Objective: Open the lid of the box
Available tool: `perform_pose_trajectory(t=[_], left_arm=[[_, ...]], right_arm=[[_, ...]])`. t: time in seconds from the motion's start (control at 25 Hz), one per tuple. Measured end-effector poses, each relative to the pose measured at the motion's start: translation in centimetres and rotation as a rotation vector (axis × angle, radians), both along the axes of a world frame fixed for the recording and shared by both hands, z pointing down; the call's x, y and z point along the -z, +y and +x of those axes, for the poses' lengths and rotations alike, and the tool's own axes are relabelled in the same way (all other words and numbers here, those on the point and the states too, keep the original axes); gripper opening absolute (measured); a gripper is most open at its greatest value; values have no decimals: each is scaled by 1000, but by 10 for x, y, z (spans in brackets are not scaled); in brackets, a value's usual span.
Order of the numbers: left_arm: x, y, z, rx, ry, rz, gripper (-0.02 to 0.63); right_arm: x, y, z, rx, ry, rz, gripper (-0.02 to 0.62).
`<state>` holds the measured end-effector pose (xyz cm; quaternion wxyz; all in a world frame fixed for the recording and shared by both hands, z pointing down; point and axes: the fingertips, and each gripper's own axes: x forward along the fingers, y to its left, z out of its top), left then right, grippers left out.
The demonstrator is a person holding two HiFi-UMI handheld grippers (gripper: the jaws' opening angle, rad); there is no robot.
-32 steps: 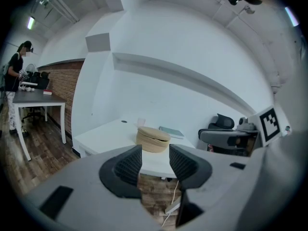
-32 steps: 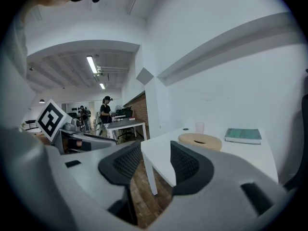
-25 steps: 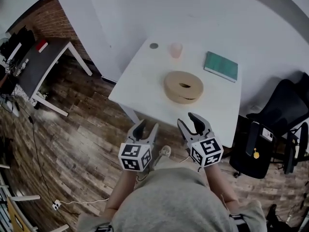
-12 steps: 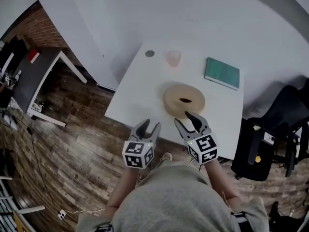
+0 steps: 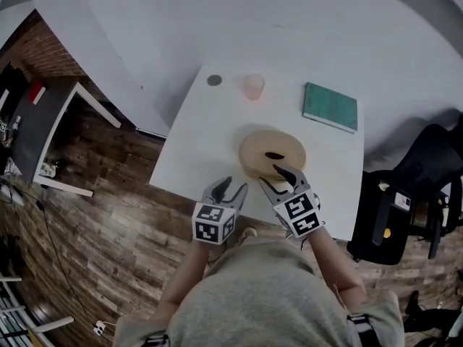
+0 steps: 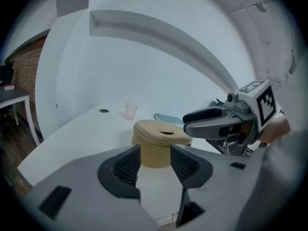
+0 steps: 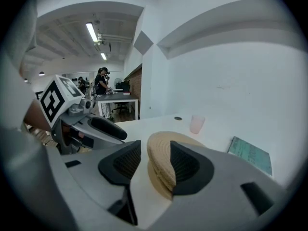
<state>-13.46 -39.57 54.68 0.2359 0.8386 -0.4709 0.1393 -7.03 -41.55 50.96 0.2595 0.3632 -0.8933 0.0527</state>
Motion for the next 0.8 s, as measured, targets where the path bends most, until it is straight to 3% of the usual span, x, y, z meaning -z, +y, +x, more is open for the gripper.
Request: perform_pose_trajectory(t=[0.24, 0.56, 0.8], left_arm=[[-27, -17, 11, -55, -23, -50, 186], [-61, -33, 31, -141, -92, -97, 210], [-86, -44, 40, -165, -160, -100, 221]], right_arm=[[-26, -6, -3, 76, 108, -44, 189], [-50, -11, -5, 182, 292, -36, 189], [-60, -17, -8, 229, 366, -16, 175]])
